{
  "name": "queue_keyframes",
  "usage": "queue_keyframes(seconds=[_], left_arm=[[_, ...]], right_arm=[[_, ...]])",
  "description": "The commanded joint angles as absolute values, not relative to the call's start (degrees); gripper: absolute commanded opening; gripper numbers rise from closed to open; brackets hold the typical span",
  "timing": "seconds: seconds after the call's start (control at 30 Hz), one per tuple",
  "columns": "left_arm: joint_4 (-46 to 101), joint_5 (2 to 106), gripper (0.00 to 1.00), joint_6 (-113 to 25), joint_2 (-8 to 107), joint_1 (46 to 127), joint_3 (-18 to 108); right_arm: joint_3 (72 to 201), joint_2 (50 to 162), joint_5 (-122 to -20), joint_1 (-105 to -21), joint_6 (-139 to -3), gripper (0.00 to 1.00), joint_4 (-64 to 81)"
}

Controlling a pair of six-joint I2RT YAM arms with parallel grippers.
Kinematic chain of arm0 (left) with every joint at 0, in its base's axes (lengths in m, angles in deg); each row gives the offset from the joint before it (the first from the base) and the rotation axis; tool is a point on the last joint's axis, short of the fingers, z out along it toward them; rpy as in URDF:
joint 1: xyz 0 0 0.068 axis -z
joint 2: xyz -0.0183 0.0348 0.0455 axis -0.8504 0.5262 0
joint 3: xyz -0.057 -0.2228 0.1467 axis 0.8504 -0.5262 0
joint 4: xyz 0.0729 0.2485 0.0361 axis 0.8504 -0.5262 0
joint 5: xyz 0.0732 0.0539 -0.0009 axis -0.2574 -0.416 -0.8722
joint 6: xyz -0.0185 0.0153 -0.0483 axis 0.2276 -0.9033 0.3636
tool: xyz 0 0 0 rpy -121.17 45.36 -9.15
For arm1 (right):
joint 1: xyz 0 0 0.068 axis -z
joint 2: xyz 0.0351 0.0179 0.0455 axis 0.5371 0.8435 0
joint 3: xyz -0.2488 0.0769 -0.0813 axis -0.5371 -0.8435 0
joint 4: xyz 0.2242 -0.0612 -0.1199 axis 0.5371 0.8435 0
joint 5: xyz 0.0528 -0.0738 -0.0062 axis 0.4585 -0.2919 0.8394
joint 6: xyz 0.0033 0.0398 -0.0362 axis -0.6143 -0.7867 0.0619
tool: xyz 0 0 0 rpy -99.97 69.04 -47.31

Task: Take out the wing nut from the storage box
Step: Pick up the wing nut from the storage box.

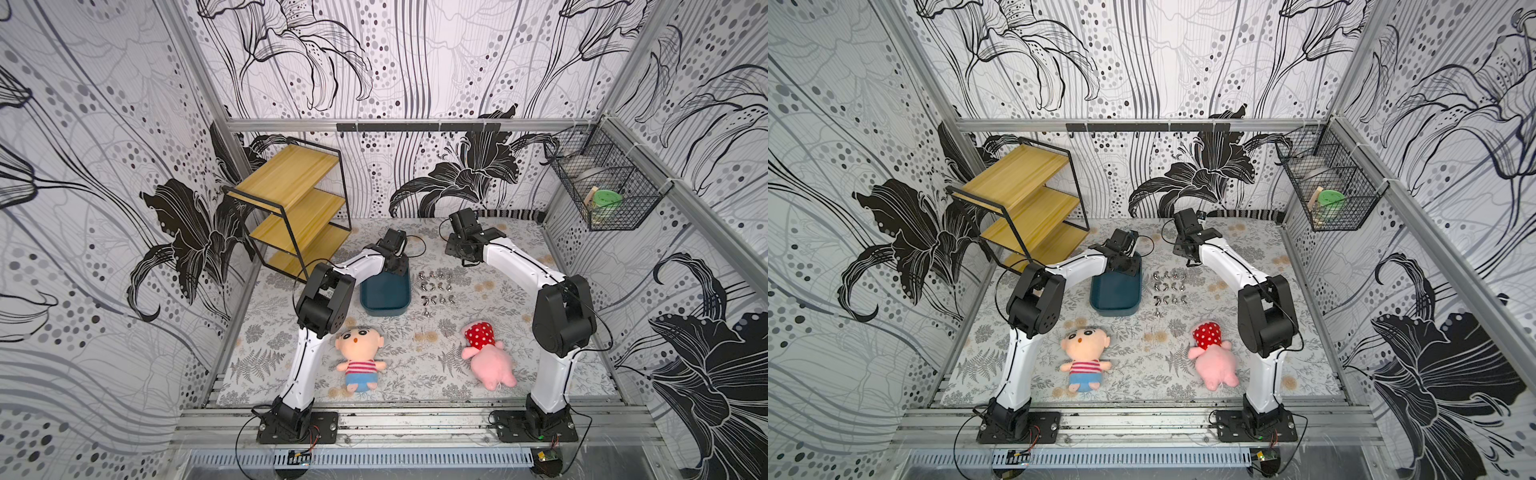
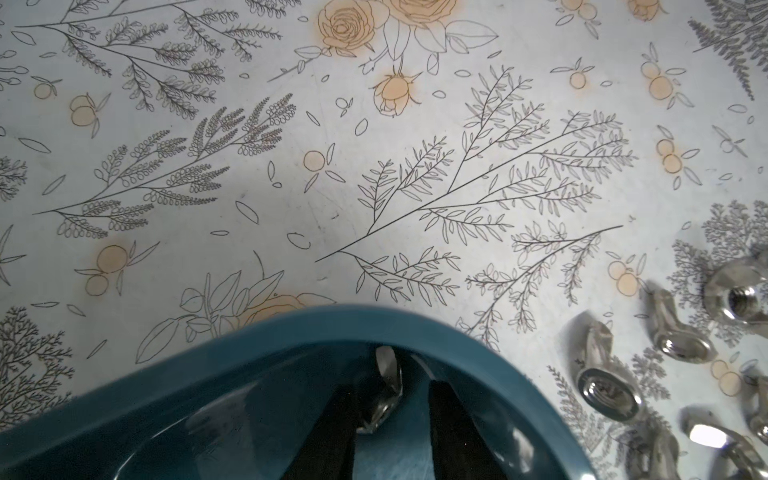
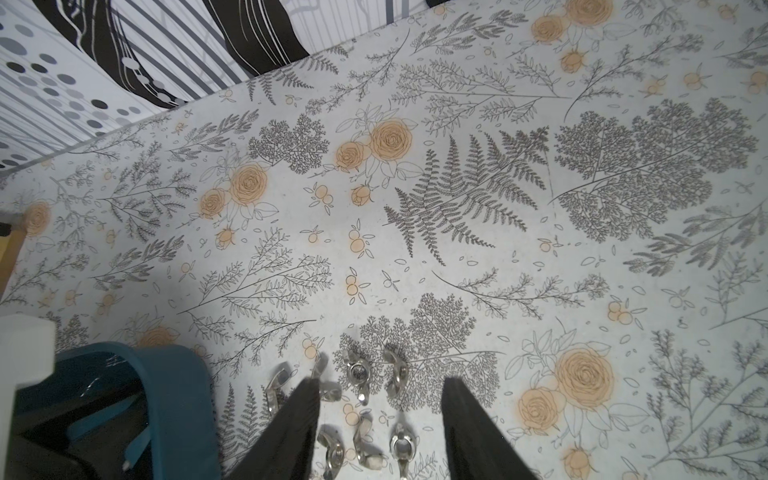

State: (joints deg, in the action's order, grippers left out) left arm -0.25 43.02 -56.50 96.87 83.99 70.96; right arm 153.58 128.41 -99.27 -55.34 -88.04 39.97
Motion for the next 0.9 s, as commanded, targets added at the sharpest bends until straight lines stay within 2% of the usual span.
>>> queue_keyframes(seconds=[0.0, 0.33, 0.6, 0.87], left_arm=[[1.3, 42.4, 0.34, -57.7, 98.1, 84.0, 73.6], [1.1, 42.6, 0.29, -58.2, 99.3, 83.9, 72.9], [1.5, 42.2, 0.31, -58.5, 99.6, 83.5, 71.9], [1.3, 43.1, 0.21, -58.6, 99.6, 83.1, 71.4]], right_arm=[[153.2, 128.2, -98.7, -55.5, -87.2, 0.53, 39.7], [153.4, 128.3, -97.5, -55.5, -87.2, 0.53, 39.8], [153.1, 128.1, -96.5, -55.5, -87.4, 0.53, 39.5], [152.8, 128.0, -95.9, -55.5, -87.6, 0.53, 39.3]])
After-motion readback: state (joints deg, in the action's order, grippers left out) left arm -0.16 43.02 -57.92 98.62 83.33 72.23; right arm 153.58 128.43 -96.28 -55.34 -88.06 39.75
